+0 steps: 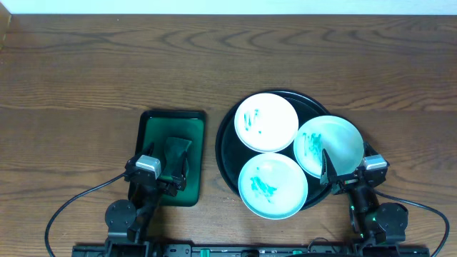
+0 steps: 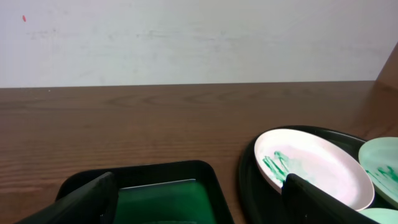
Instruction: Clean dirty plates on tray and stack at the side
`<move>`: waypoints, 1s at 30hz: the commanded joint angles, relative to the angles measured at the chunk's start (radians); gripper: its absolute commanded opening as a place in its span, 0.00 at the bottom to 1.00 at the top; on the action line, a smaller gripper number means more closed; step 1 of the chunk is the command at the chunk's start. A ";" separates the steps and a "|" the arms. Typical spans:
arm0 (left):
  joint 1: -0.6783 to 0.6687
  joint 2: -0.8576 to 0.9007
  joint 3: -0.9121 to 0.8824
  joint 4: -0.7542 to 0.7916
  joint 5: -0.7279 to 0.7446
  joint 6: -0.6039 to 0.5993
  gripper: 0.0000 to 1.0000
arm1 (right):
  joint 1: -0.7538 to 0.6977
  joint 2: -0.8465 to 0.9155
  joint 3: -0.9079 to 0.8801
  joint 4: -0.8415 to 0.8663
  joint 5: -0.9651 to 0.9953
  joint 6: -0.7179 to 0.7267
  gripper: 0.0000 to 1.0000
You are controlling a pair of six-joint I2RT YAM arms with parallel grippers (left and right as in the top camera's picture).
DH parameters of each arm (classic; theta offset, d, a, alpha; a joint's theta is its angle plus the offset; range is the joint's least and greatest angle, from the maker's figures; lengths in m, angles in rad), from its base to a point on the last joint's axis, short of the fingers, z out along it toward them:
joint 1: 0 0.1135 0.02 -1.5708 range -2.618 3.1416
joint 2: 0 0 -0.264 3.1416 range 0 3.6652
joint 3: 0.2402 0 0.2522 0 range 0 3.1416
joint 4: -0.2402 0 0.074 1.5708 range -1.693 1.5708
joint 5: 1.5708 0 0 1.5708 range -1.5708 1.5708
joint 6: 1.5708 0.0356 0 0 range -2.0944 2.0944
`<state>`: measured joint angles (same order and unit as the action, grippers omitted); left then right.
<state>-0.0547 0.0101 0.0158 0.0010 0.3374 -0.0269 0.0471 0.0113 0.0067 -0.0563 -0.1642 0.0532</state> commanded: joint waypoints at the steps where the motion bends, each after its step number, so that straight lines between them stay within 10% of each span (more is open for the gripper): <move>1: -0.004 -0.003 -0.012 -0.045 0.009 -0.005 0.84 | -0.009 -0.005 -0.002 -0.004 -0.008 0.013 0.99; 30: -0.003 0.003 -0.011 -0.042 0.100 -0.025 0.85 | -0.009 -0.005 -0.002 -0.004 -0.008 0.013 0.99</move>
<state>-0.0547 0.0101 0.0158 0.0025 0.3477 -0.0273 0.0471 0.0113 0.0067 -0.0563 -0.1642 0.0532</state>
